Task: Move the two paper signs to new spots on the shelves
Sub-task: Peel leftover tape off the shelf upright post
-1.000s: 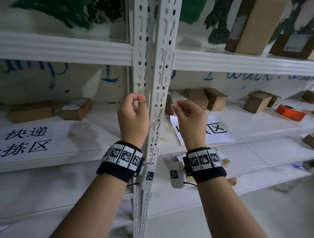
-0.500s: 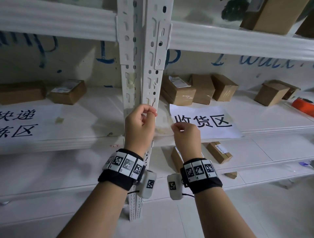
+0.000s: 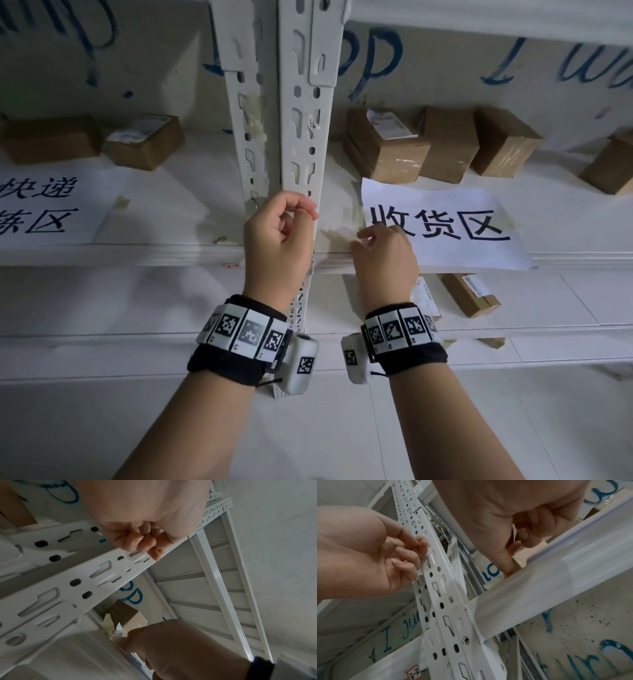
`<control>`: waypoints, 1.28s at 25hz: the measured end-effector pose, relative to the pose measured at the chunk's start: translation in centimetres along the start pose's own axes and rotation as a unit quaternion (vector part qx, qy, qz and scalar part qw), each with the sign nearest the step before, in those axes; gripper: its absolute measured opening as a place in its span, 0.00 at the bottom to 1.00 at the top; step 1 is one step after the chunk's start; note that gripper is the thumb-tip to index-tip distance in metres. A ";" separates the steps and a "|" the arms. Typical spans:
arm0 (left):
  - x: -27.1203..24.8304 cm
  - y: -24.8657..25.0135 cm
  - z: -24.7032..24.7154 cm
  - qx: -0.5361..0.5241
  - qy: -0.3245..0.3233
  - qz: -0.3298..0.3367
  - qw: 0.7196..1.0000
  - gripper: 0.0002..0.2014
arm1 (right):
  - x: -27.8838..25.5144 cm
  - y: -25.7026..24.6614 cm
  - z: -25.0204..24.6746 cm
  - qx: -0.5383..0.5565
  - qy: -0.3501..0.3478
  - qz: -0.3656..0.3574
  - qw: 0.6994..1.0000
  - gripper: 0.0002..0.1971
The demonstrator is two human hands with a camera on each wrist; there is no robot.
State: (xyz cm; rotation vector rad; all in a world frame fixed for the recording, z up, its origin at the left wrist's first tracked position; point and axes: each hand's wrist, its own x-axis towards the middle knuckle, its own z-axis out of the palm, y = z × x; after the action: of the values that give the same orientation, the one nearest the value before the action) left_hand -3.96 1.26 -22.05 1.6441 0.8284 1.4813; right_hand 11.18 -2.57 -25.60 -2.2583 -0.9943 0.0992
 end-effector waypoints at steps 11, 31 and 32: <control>0.2 2.3 -1.1 0.011 -0.002 -0.017 1.000 0.09 | -2.4 -0.4 -0.2 -0.030 -0.028 -0.049 0.998 0.12; 7.7 7.2 -6.7 -0.006 0.058 -0.015 0.998 0.17 | -3.6 -16.2 -6.7 0.114 0.095 -0.329 0.932 0.21; 7.9 7.0 -7.0 -0.005 0.050 -0.020 0.999 0.18 | -3.6 -16.2 -6.3 0.119 0.103 -0.331 0.930 0.21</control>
State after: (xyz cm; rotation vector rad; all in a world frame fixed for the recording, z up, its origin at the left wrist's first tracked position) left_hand -10.19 5.29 -11.72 1.5479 0.9015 1.5477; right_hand 0.40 -0.41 -11.64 -1.5801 -1.4795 -0.2892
